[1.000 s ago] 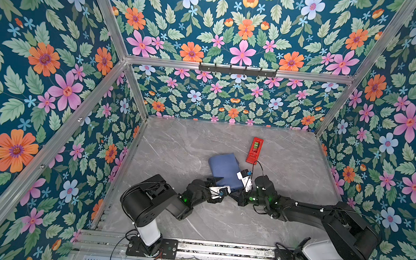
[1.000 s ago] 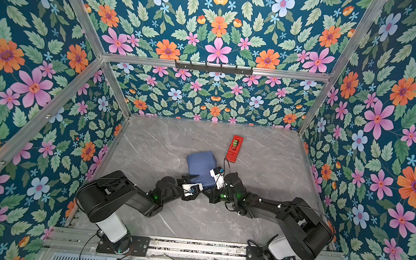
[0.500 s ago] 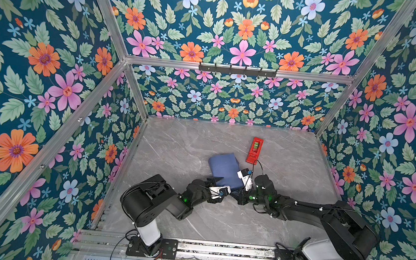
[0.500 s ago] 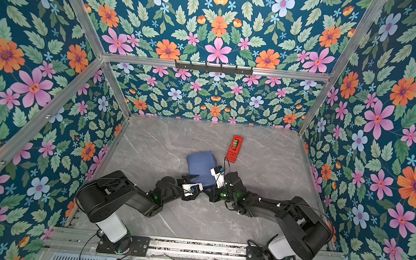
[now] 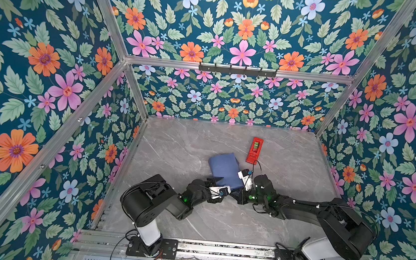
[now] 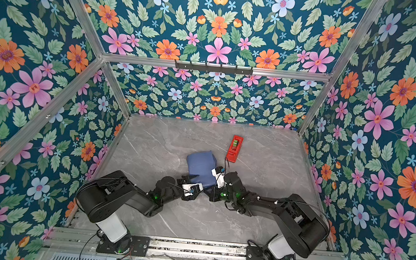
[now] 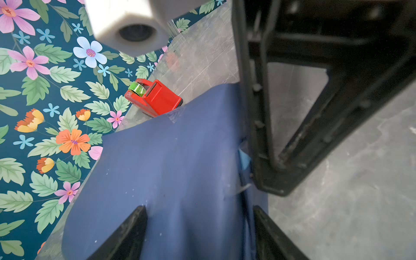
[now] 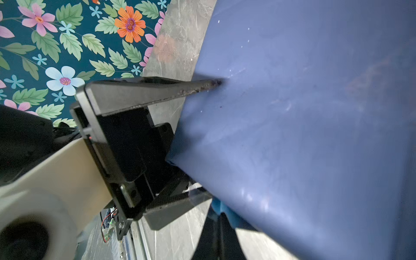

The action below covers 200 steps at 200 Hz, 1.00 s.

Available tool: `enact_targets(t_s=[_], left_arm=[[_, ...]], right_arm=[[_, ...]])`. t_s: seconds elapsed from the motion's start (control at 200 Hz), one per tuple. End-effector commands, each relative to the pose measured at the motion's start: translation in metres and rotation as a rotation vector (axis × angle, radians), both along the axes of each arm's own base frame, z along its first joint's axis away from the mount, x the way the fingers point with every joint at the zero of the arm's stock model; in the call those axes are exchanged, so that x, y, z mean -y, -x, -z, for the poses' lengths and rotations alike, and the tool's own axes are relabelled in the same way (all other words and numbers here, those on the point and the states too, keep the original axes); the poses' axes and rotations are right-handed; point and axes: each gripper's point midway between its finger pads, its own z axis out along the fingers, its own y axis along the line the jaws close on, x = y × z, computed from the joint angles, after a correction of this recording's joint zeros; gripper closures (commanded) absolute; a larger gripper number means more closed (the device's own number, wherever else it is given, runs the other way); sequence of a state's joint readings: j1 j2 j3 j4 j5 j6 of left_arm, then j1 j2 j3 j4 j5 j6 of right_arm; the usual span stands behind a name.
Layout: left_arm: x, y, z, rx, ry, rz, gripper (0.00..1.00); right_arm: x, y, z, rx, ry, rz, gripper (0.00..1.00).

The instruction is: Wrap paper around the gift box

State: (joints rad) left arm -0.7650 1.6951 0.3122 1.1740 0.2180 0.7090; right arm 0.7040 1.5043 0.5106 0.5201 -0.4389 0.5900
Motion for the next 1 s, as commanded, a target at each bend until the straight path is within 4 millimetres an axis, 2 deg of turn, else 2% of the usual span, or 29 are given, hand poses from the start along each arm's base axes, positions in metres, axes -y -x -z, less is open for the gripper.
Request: enact_targets(t_s=[0.0, 0.65, 0.995], left_arm=[[-0.0006, 0.0022, 0.0076, -0.039, -0.012, 0.003, 0.26], [-0.0003, 0.0024, 0.008, -0.041, -0.012, 0.005, 0.26], [-0.0003, 0.0024, 0.0077, -0.04, -0.011, 0.005, 0.27]], right_arm=[[-0.0028, -0.0043, -0.006, 0.001, -0.024, 0.012, 1.0], [-0.0003, -0.0104, -0.012, -0.023, -0.055, 0.068, 1.0], [0.0001, -0.0129, -0.0117, -0.035, -0.053, 0.089, 0.91]])
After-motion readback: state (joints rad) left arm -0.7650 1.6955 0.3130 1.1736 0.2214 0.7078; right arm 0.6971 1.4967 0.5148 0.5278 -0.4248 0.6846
